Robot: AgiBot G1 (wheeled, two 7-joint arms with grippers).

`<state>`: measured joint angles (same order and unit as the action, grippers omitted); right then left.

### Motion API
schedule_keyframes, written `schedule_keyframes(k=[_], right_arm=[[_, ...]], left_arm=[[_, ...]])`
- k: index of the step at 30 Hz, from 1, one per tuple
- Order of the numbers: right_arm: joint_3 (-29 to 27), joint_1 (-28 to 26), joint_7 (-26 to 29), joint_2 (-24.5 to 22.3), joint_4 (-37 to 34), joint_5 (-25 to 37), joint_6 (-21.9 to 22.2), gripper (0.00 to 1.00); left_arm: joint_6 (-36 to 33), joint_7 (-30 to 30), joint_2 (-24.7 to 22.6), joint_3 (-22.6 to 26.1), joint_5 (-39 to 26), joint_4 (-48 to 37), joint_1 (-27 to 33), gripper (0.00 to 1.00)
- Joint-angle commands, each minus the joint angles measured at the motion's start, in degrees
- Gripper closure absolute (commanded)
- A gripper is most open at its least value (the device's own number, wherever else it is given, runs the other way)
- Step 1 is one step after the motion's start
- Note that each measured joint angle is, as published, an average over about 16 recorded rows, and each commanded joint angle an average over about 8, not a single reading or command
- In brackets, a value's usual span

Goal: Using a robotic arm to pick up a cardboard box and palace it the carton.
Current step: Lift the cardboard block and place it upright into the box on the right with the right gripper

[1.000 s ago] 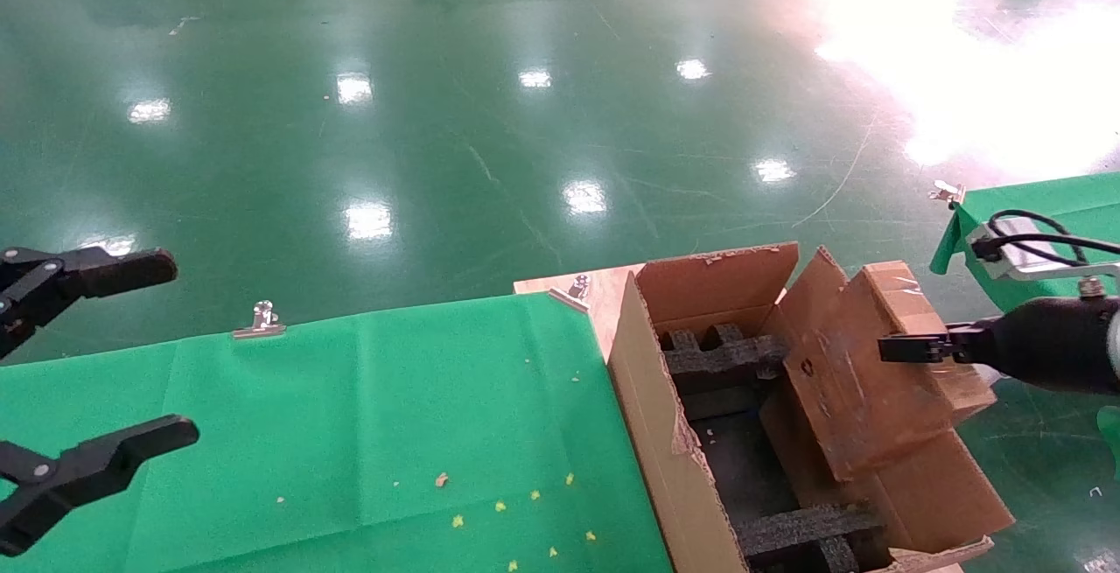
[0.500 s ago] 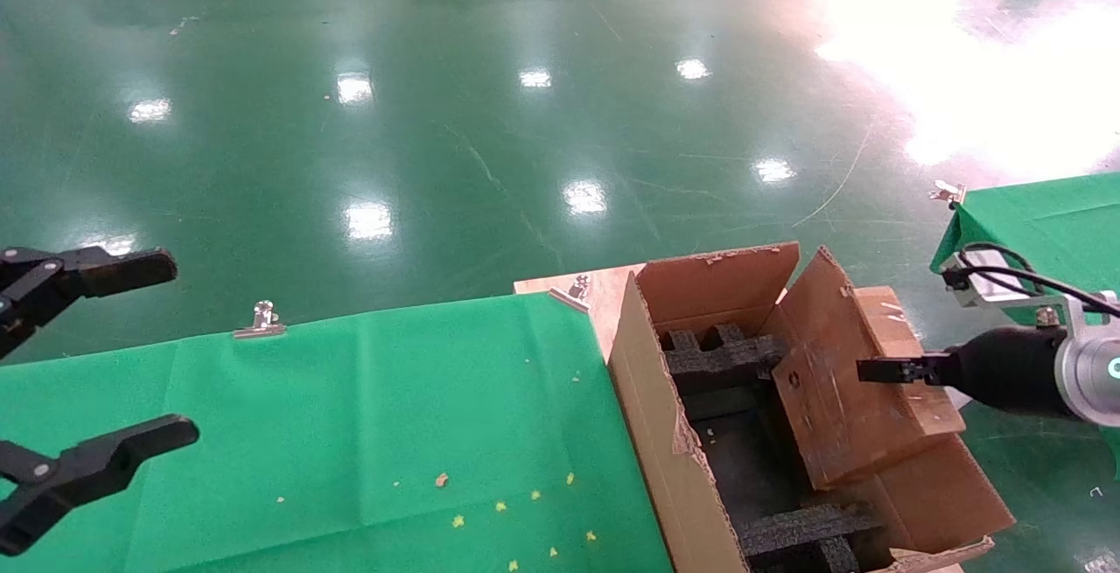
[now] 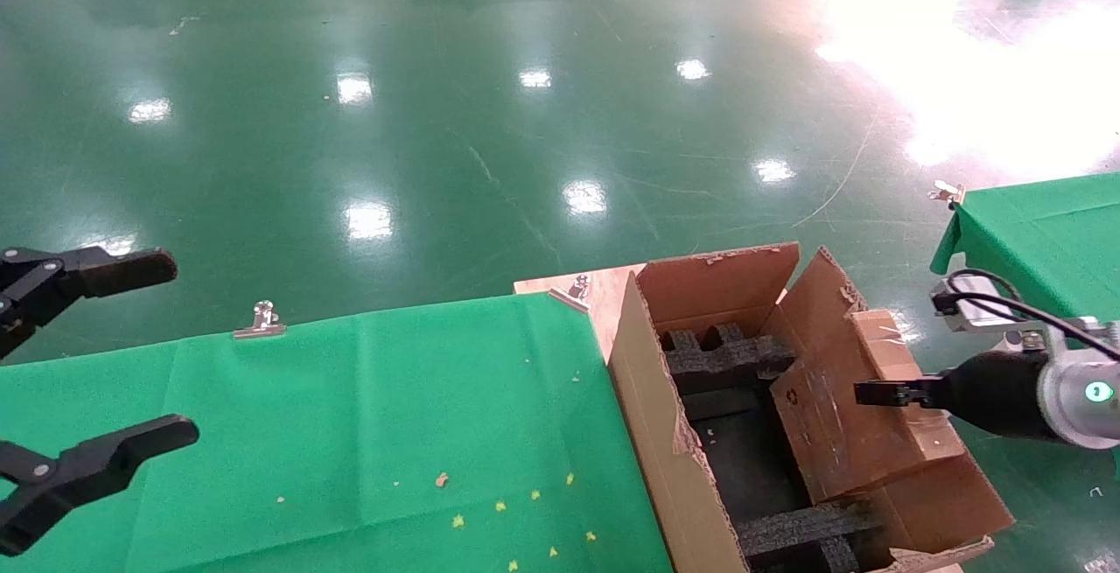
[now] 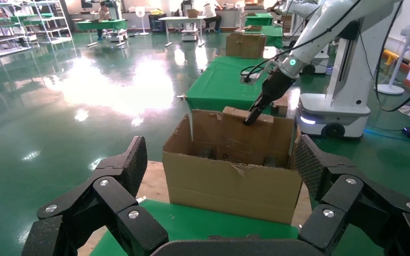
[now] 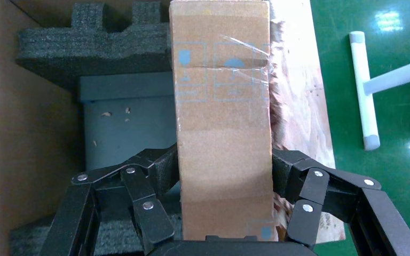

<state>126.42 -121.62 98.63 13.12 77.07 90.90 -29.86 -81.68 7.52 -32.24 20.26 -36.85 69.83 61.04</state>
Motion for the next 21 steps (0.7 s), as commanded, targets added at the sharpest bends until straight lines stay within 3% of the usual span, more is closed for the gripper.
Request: schedule_keyframes(k=[1,11,21], right_arm=[[0.4,0.8,0.7,0.6,-0.1,0.5,1.1,1.00],[2.2,6.2,7.5,7.0,-2.9,5.0,5.7,1.00],[3.3,13.0,12.4,12.5,-8.7,5.4,10.3,1.00]], left_arm=[[0.0,0.0,0.0,0.0,0.0,0.0,0.0,0.00],[0.0,0.0,0.0,0.0,0.0,0.0,0.0,0.00],[0.0,0.0,0.0,0.0,0.0,0.0,0.0,0.00]])
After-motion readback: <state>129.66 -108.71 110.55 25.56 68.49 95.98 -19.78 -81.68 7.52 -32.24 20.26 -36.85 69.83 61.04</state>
